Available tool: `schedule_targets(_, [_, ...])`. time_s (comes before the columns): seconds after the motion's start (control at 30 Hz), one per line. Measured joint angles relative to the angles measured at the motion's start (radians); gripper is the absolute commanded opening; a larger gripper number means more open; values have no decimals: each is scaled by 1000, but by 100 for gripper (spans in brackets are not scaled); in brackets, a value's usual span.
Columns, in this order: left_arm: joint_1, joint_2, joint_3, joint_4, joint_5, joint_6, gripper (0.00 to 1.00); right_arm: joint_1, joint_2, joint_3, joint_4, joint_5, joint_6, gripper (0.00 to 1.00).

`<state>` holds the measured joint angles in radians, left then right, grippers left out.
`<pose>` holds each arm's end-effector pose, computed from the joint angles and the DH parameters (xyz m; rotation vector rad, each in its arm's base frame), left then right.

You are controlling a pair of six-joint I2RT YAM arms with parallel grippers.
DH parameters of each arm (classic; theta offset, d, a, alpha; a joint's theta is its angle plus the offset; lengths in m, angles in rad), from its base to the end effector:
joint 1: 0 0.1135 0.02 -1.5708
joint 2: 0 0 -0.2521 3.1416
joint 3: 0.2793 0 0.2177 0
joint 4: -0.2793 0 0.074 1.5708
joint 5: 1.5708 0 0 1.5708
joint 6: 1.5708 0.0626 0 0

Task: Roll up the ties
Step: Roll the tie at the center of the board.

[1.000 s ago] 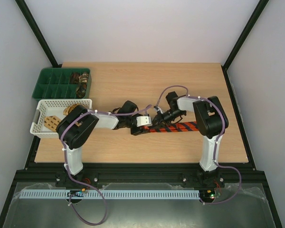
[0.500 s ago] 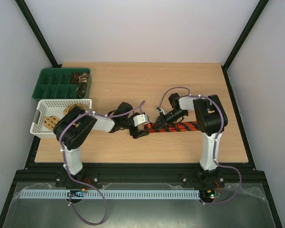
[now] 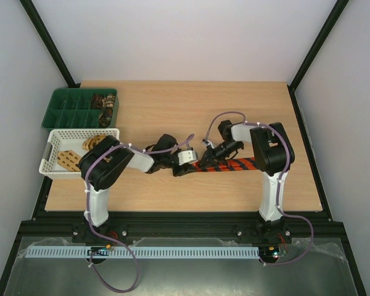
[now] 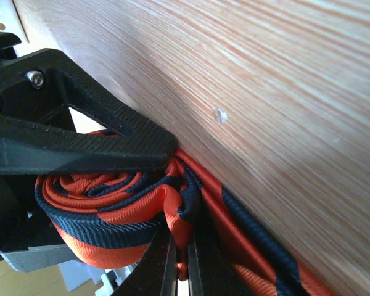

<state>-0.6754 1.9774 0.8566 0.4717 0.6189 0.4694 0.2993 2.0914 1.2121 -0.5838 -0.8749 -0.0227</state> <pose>0.2616 -0.2561 0.1072 1.4616 1.6337 -0.7991 0.3082 0.1454 0.0958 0.5229 -2.7757 -1.3289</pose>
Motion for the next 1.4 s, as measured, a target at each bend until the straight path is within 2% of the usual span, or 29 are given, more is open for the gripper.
schedule_targets(0.1, [-6, -6, 0, -10, -21, 39, 30, -2, 0, 13, -25, 16, -5, 24])
schedule_targets(0.3, [-15, -45, -8, -64, -66, 93, 28, -12, -45, 29, -80, 54, -35, 51])
schedule_targets(0.33, [-16, -47, -8, -76, -71, 100, 28, -13, -59, 27, -81, 65, -36, 55])
schedule_targets(0.4, [-16, -50, -5, -94, -77, 108, 28, -17, -94, 16, -76, 76, -35, 56])
schedule_targets(0.63, [-27, -51, 15, -139, -87, 117, 28, 0, -139, -3, -16, 40, 27, 44])
schedule_targets(0.67, [-27, -51, 16, -142, -89, 117, 29, 11, -137, -3, -8, 35, 34, 40])
schedule_targets(0.8, [-31, -51, 20, -150, -96, 118, 29, 41, -111, -3, 22, 26, 48, 9])
schedule_targets(0.87, [-32, -51, 20, -152, -101, 115, 31, 42, -109, 0, 23, 19, 49, 2])
schedule_targets(0.9, [-33, -51, 21, -153, -103, 113, 34, 41, -109, 2, 22, 16, 48, 1])
schedule_targets(1.13, [-36, -51, 41, -180, -117, 90, 69, 24, -110, -27, 31, 48, 36, 1])
schedule_targets(1.4, [-38, -51, 53, -203, -103, 24, 78, -27, -125, -98, 39, 145, -16, 1])
